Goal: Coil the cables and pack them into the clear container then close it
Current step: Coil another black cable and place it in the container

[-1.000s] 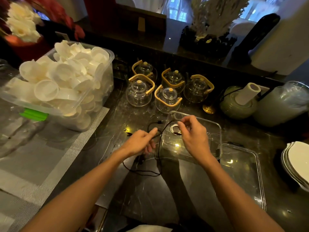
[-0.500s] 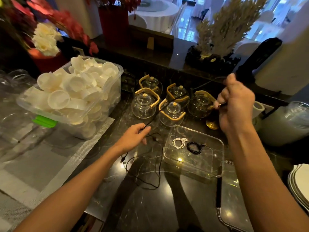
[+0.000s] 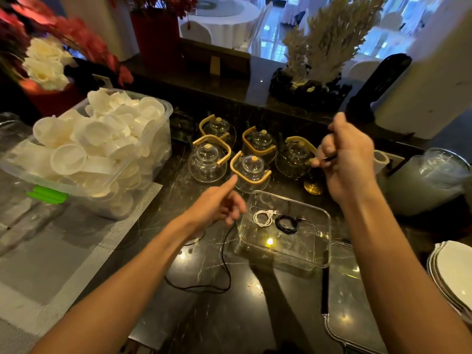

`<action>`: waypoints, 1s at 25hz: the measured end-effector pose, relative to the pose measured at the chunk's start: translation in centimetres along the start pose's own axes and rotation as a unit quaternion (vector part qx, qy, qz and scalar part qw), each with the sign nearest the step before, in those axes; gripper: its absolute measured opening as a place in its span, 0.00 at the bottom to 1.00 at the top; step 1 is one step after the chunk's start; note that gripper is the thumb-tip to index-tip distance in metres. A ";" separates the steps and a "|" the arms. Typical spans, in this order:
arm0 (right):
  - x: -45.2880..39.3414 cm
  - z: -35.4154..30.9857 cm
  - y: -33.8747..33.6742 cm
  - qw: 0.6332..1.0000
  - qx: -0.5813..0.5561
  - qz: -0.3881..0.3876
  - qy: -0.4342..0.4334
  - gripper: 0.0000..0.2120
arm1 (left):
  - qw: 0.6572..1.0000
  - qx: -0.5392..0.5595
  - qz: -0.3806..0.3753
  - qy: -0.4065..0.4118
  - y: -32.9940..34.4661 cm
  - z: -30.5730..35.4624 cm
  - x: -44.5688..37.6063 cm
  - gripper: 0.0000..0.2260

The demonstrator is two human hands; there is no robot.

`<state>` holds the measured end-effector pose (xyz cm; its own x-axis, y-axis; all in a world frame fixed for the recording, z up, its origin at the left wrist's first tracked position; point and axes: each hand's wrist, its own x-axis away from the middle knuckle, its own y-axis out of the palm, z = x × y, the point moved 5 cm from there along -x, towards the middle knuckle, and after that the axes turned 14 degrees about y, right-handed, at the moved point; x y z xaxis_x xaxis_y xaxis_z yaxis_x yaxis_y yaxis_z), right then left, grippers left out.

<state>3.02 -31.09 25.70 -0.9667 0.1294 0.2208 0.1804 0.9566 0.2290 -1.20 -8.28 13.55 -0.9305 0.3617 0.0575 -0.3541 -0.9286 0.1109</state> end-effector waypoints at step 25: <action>1.6 11.8 -19.2 0.970 -0.029 0.076 0.230 0.15 | 0.888 0.366 0.277 0.014 -0.5 2.0 -9.2 0.18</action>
<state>-4.09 -46.17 10.44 -0.7477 0.1245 0.6522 0.3366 0.9178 0.2107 7.67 -10.99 14.94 -0.9486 -0.1456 0.2809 0.3050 -0.6567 0.6897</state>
